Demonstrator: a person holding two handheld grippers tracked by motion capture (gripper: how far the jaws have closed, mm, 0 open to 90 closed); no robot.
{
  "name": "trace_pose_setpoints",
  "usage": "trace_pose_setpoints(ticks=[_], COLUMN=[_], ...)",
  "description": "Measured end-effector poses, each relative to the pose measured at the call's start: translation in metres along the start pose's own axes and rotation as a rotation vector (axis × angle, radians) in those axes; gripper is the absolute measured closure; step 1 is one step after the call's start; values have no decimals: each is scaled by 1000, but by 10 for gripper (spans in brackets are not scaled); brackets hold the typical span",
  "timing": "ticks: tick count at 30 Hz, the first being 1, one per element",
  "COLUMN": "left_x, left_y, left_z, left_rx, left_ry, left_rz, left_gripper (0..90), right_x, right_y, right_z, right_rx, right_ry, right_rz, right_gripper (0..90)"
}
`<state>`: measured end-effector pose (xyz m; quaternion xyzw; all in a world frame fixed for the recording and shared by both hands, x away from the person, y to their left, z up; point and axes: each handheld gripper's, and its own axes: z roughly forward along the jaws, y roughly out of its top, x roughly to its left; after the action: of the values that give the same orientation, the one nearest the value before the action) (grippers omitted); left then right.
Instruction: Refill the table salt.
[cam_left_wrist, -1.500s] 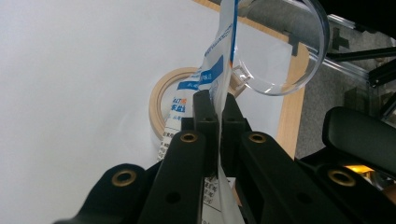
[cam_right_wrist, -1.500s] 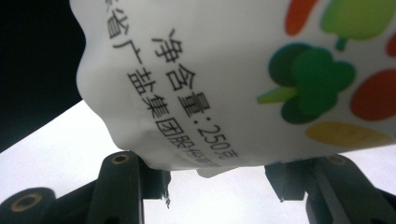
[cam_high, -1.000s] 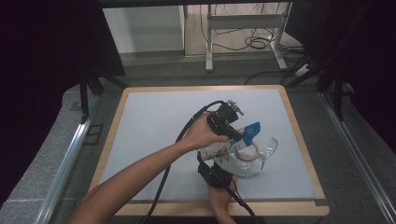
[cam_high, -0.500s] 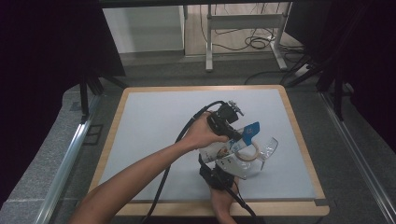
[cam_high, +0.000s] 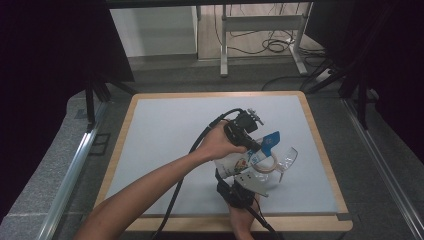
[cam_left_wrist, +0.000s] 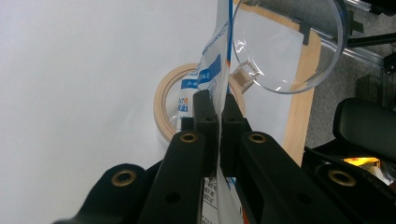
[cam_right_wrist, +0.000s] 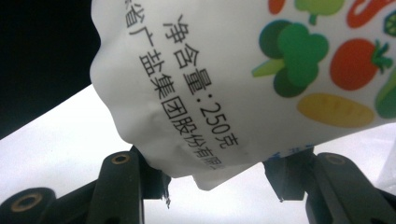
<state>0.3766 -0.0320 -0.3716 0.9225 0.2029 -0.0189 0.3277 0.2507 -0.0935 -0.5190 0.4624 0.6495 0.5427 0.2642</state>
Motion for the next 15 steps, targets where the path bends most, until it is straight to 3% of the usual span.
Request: trace_pose_setpoints(ticks=[15], left_x=[-1], left_y=[5], left_z=[0], left_rx=[8], left_ry=[11], left_rz=[1], left_gripper=[900], right_x=[0], right_y=[9], right_z=[-5], right_rx=[9], right_ry=[36], right_rz=[12], right_gripper=[490])
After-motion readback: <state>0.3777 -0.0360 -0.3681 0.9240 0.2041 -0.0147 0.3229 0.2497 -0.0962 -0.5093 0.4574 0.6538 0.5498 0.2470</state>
